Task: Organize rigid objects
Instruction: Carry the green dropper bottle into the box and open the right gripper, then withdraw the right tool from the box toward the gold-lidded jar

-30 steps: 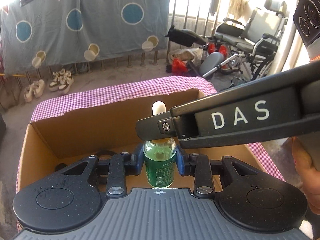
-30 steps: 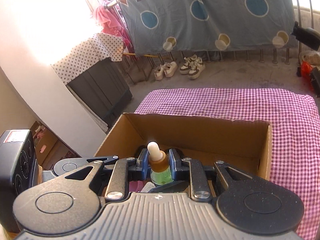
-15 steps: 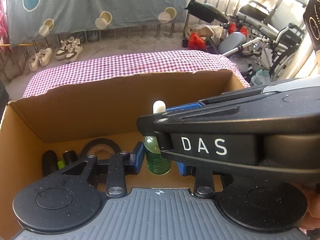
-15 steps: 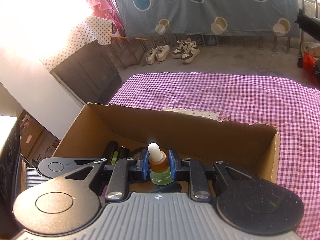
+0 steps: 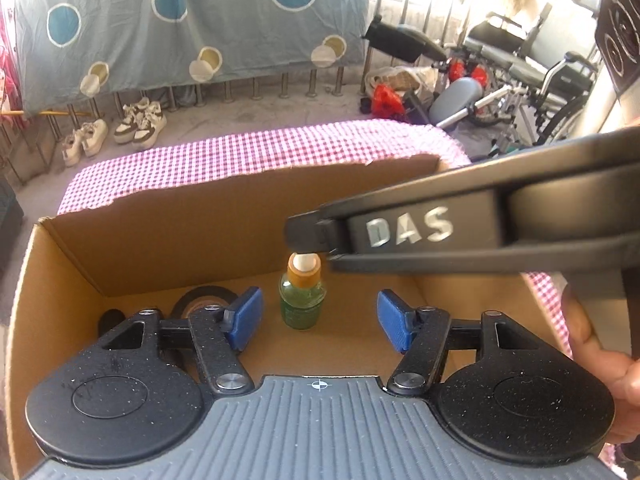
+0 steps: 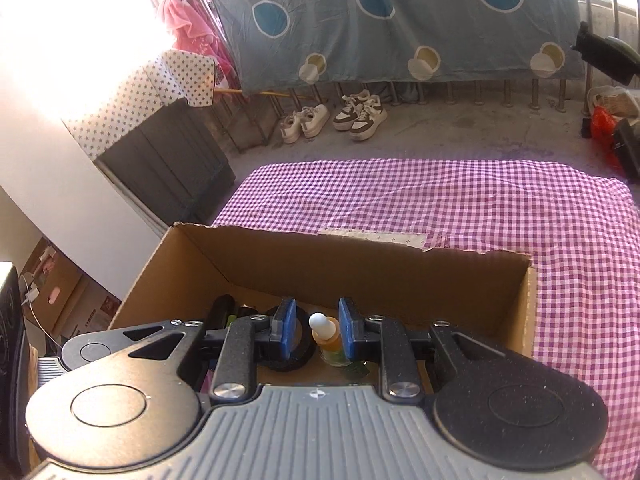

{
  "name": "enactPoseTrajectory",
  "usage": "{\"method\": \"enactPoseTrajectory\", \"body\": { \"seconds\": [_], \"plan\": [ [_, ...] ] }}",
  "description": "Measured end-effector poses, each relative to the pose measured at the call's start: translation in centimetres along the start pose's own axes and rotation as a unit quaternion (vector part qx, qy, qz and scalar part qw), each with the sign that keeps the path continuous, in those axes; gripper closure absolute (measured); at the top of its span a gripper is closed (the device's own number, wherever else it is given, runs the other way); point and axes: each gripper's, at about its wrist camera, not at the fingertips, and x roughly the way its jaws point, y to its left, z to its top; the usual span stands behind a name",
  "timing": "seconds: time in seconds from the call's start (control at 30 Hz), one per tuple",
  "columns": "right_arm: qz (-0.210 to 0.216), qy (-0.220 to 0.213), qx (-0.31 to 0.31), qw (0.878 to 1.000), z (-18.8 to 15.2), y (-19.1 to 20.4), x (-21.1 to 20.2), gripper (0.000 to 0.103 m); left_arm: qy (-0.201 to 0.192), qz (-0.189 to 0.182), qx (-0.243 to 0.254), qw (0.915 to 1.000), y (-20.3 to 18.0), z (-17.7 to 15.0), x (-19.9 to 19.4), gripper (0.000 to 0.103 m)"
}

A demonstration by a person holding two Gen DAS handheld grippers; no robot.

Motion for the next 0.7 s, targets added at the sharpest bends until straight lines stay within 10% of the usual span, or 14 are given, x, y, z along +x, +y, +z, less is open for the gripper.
{"method": "enactPoseTrajectory", "body": {
  "seconds": [0.4,0.7],
  "plan": [
    [0.064,-0.117,0.047,0.990,-9.0,2.8,-15.0,0.064,-0.080,-0.023,0.024,0.9962,-0.4,-6.0,-12.7,0.005],
    [0.078,-0.105,0.069,0.989,-18.0,5.8,-15.3,0.043,-0.072,-0.006,0.018,0.9972,1.3,-14.5,-15.6,0.001]
  ]
}}
